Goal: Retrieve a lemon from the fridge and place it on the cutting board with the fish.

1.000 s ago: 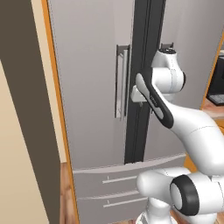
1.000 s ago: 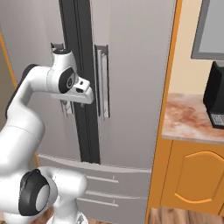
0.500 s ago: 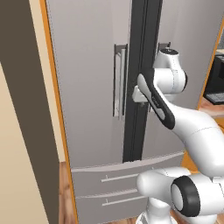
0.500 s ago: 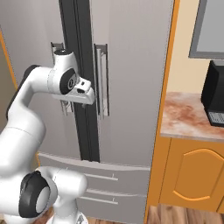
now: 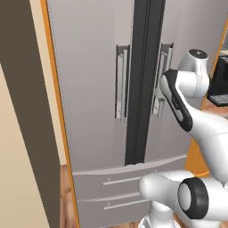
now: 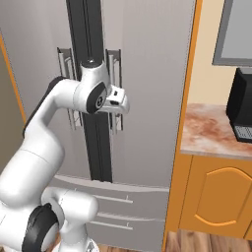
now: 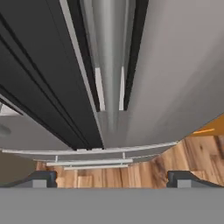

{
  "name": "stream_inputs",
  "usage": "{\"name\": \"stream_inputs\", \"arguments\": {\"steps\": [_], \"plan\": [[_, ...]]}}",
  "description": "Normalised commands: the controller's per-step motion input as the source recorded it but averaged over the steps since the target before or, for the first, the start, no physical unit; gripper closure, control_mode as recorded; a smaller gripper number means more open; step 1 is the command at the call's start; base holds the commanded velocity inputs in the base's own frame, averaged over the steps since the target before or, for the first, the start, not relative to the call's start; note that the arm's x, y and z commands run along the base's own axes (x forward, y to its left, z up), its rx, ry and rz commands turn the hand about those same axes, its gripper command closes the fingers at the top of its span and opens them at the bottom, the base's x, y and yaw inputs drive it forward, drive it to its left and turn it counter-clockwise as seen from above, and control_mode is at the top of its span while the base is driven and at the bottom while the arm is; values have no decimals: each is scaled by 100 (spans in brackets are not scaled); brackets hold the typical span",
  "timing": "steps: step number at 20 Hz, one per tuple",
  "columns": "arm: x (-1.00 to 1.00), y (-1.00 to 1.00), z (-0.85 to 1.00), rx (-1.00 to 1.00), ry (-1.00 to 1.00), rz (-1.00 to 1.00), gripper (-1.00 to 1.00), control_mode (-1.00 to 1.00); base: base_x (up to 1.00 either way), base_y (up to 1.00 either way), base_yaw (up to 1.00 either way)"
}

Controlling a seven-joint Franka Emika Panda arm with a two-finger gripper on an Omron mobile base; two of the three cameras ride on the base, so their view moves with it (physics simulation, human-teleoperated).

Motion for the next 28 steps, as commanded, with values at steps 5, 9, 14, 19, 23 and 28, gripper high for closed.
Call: {"name": "stream_inputs", "arguments": {"steps": [5, 9, 14, 19, 23, 28], "plan": [[44, -13, 0, 0, -22, 1, -100, -100, 0, 0, 0], [64, 0, 0, 0, -15, 2, -100, -100, 0, 0, 0], [46, 0, 0, 0, 0, 0, -100, -100, 0, 0, 0], [44, 0, 0, 0, 4, 0, -100, -100, 0, 0, 0], [46, 3, 0, 0, 0, 0, -100, -100, 0, 0, 0], [7, 30, 0, 0, -12, 0, -100, -100, 0, 0, 0]]}}
